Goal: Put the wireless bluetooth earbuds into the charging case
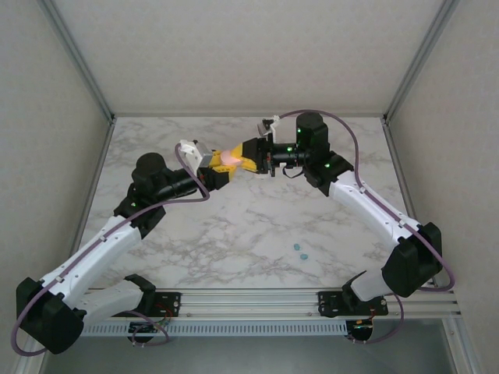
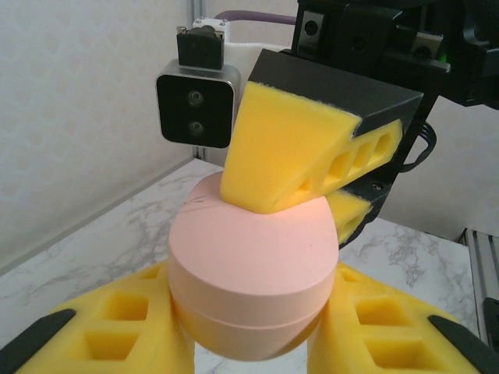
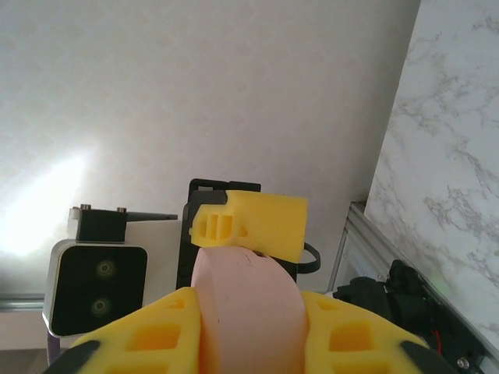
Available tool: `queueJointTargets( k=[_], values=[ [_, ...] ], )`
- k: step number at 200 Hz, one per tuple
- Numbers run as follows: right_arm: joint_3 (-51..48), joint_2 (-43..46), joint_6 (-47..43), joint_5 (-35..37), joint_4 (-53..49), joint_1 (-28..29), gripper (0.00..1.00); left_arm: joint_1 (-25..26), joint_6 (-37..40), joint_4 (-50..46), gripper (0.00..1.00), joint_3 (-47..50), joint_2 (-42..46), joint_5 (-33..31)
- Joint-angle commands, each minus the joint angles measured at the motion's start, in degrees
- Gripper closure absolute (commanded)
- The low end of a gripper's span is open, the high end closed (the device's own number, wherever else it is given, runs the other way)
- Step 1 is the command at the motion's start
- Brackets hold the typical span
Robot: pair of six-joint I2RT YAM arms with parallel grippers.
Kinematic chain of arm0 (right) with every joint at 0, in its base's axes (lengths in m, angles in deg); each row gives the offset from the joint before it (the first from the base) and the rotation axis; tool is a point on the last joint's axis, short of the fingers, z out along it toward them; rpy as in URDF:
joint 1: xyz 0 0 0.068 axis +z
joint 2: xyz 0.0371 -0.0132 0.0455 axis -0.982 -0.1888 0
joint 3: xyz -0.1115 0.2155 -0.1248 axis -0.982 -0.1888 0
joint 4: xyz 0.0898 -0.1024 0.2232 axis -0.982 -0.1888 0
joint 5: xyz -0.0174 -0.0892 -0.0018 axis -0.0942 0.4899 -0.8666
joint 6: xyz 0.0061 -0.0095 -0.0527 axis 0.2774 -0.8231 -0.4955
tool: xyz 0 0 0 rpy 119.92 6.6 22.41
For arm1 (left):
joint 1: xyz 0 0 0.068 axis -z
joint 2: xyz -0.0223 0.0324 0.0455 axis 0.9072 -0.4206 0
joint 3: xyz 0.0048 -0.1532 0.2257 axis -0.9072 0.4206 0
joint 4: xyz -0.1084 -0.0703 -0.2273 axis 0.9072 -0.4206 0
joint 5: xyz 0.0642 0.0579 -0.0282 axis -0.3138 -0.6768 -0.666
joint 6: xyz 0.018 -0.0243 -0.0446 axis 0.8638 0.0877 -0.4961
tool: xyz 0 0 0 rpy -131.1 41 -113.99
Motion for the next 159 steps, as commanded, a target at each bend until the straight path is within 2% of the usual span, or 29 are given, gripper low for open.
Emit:
queueJointTargets(
  k=[1,39,54,88,106,125,134,159],
  values=[
    [-1.0,1.4,-4.1,2.1,-3.4,0.9,0.83,0.7,1.2,-1.1,0.73,-2.2,-0.7,-1.3],
    [-4.9,4.0,-3.5,7.8,-1.7,0.2,0.88,0.7,2.2,-4.1,0.56,-2.3,-1.4,-2.2],
    [-7.3,5.4,-2.7,9.9,-0.3,-0.6,0.89,0.7,2.9,-6.2,0.54,-2.6,-1.9,-2.1],
    [-14.6,9.4,-2.5,16.7,0.6,-4.3,0.9,0.6,2.6,-8.5,0.43,-0.9,-1.9,-2.8],
    [-18.5,10.8,-3.3,20.4,-3.0,-7.4,0.9,0.7,1.7,-10.0,0.4,0.6,-0.5,-6.6],
    [-20.4,10.8,-11.2,28.0,-12.2,-10.3,0.89,0.6,1.4,-12.2,0.39,2.2,1.9,-10.5],
    [-20.7,9.5,-14.1,32.0,-16.9,-11.7,0.89,0.5,0.6,-12.6,0.34,3.1,3.1,-13.8],
    [-22.8,3.8,-19.3,33.3,-15.1,-14.8,0.89,-0.7,-2.1,-15.7,0.29,4.0,4.9,-22.2]
  ],
)
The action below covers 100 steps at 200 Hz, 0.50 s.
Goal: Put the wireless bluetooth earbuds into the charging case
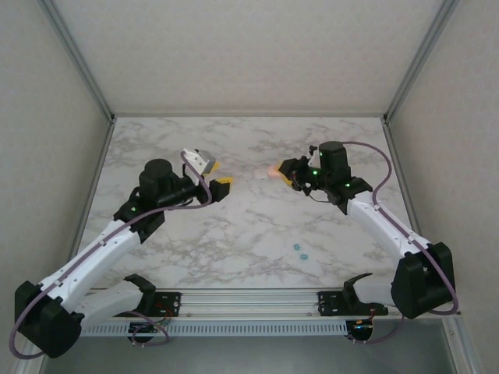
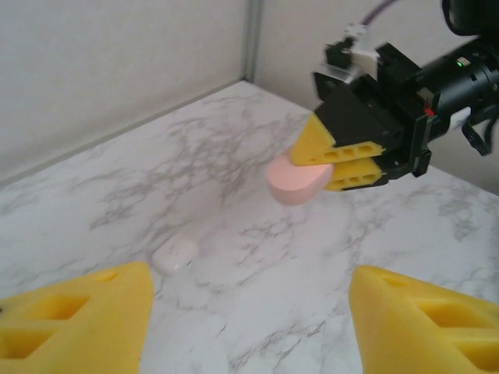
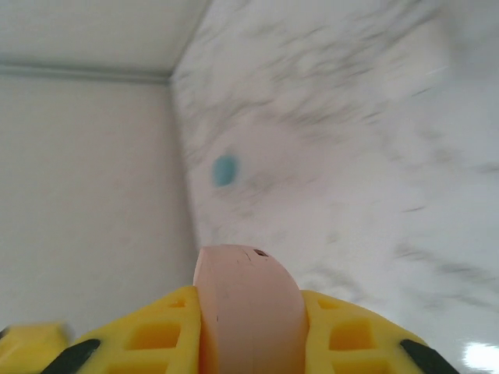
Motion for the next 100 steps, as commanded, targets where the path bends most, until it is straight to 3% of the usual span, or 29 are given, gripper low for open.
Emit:
queueJointTargets(
  k=[1,35,49,100],
  values=[
    [-2.1,-4.7,-8.4,6.2,-3.4,-2.4,0.89,-1.1,-3.3,-4.1,0.29,0.8,2.1,-10.5],
    [0.1,-16.3,-12.4,-0.1,3.6,-4.1,0.87,-5.5,-9.6,-8.6,0.21,-0.4,0.4,-15.5],
    [2.6,-21.6,-14.1,-1.5,4.2,-4.0,0.86,-7.8,-11.5,-15.1,0.21,-3.5,-3.2,-17.3],
    [7.9,-33.4,-20.9,-4.8,7.0,-4.1,0.83,-17.4,-11.5,-30.3,0.23,-15.9,-18.8,-13.7]
  ],
)
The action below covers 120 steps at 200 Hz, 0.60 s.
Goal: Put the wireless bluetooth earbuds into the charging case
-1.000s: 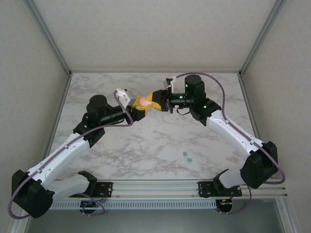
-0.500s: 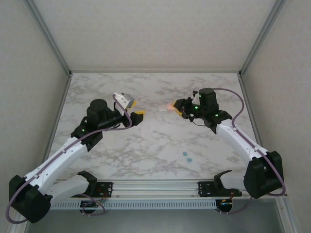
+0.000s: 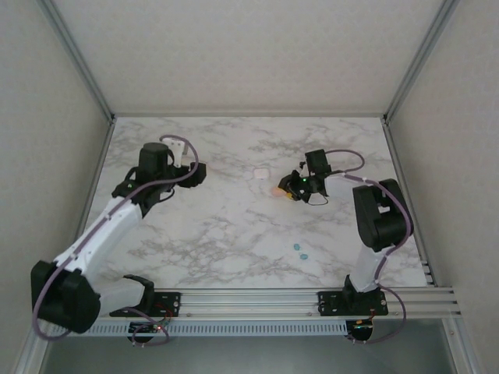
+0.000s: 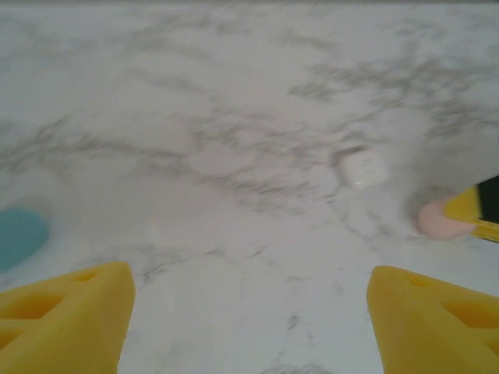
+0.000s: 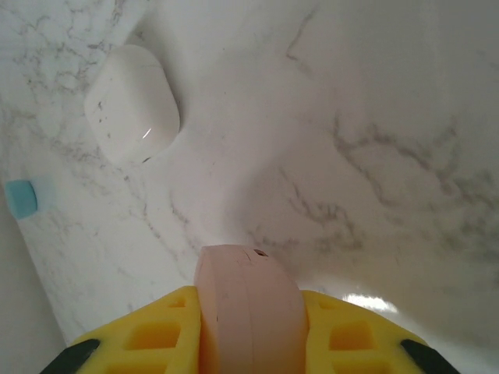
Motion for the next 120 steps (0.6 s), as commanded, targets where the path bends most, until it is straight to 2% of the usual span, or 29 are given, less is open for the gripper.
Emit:
queueJointTargets(
  k=[1,17,74,82,106,120],
  values=[
    [3.3,-3.0,-5.7,-2.5,2.9,0.0,0.83,-3.8,-1.2,-10.7,0.23,-6.1,-5.5,1.1],
    [3.0,-3.5,-6.5,-3.7,3.5,0.0,0.78,-5.9,0.5,-14.2,0.22,-9.5,-10.1,1.1],
    [3.9,1.1,-15.9,5.0,-8.8,-0.1,0.45,-13.5,4.0,-24.1,0.17,-23.4,-28.2,-4.5],
    [4.2,2.3,-17.1,5.7,-10.5,-0.1,0.36,-13.9,5.2,-25.8,0.16,-25.1,-30.5,-7.0],
    [4.8,6.1,-19.8,7.4,-13.6,-0.1,0.32,-15.7,8.8,-28.4,0.15,-28.7,-36.0,-10.6],
    [5.2,7.7,-21.3,7.3,-15.1,-0.1,0.31,-16.5,14.0,-29.3,0.15,-29.3,-37.7,-10.5]
  ],
)
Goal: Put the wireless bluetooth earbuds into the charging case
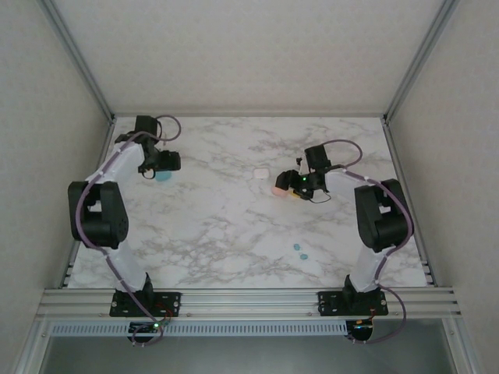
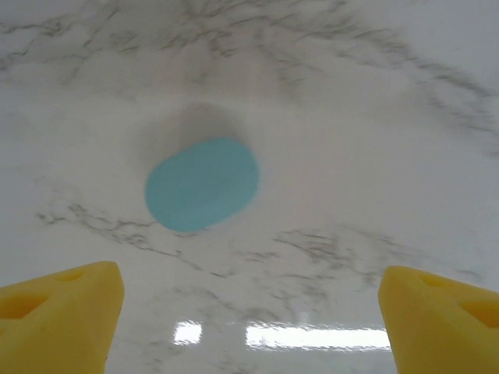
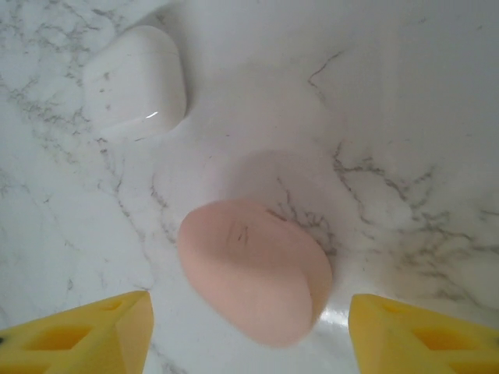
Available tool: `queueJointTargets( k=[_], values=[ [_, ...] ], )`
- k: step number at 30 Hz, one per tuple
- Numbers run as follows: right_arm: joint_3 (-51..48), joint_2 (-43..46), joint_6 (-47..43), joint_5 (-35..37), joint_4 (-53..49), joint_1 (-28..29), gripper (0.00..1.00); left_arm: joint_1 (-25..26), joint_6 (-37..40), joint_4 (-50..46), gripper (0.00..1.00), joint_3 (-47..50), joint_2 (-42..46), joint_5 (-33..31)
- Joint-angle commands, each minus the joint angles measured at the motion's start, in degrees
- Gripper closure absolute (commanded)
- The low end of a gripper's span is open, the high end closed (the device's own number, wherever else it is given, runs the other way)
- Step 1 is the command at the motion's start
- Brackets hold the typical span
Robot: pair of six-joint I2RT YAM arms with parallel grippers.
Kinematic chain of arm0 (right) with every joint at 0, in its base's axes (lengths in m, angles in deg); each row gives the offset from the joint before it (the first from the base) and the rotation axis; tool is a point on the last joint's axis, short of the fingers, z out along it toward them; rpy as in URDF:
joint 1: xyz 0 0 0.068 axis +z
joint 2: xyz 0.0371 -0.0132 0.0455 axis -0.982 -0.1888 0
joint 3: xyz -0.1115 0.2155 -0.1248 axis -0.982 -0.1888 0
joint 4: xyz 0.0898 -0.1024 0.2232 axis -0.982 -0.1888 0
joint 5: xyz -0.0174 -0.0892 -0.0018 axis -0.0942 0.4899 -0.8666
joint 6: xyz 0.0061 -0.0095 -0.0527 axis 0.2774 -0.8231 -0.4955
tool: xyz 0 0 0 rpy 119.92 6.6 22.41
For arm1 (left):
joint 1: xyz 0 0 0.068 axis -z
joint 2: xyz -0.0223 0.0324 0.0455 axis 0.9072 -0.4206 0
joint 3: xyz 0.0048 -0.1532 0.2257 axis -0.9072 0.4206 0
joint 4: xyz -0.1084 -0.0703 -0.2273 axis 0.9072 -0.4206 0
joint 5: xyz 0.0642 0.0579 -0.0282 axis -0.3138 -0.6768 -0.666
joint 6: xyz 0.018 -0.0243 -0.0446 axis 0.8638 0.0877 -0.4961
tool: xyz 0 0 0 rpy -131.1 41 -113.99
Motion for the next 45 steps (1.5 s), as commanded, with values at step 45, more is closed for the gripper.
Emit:
queueJointTargets(
  k=[45],
  values=[
    [1.1,23.7,-5.2,5.6,-20.7,-0.1,0.28,-6.2,48.7,-3.6,0.44,-7.3,-17.2,13.2]
  ],
)
